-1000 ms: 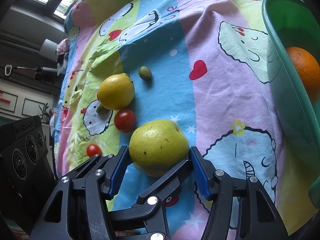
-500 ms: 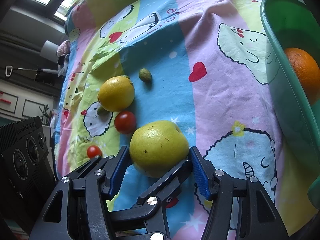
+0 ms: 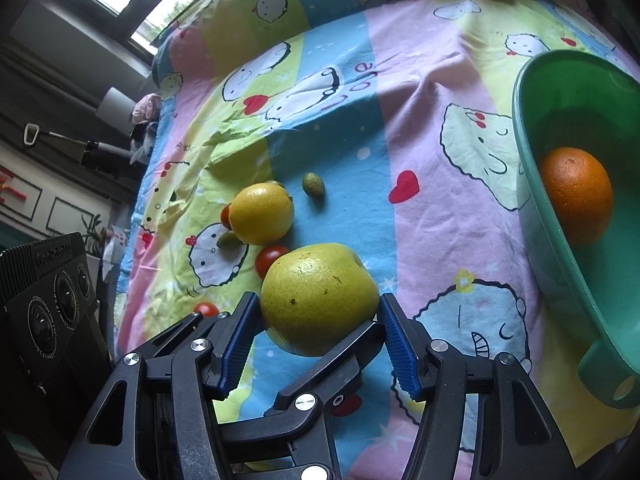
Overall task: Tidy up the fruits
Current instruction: 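Hold the pomelo in the right gripper, pausing above the sheet, then carry the pomelo over the green basin with the right gripper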
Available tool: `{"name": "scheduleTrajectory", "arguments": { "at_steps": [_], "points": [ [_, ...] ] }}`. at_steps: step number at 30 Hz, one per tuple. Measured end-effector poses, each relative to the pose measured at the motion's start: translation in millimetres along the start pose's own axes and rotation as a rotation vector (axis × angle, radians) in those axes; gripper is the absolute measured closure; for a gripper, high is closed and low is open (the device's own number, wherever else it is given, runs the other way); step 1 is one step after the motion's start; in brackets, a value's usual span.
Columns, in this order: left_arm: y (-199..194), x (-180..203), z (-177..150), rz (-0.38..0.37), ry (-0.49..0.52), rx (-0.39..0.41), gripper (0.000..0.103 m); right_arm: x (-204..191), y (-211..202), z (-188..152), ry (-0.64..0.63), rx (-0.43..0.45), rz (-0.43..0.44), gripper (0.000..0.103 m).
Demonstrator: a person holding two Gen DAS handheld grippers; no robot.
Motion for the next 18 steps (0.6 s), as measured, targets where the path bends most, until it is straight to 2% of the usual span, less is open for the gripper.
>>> {"name": "scheduleTrajectory", "arguments": {
  "at_steps": [11,18],
  "points": [
    [-34,9,22,0.027,0.044,0.141,0.041,-26,-31,14,-0.073,0.125,0.028,0.04],
    [-47,26,41,0.033,0.108,0.203,0.041,-28,-55,27,-0.087,0.214,0.047,0.04]
  ]
}}
Point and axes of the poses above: each gripper's, at about its wrist camera, not at the fingertips, and y roughly the way its jaws point, x to its right, z to its top, the point moved 8 cm from there along y, roughly the way its jaws point, and after that the axes turned 2 degrees about z, right-handed, at the moved point
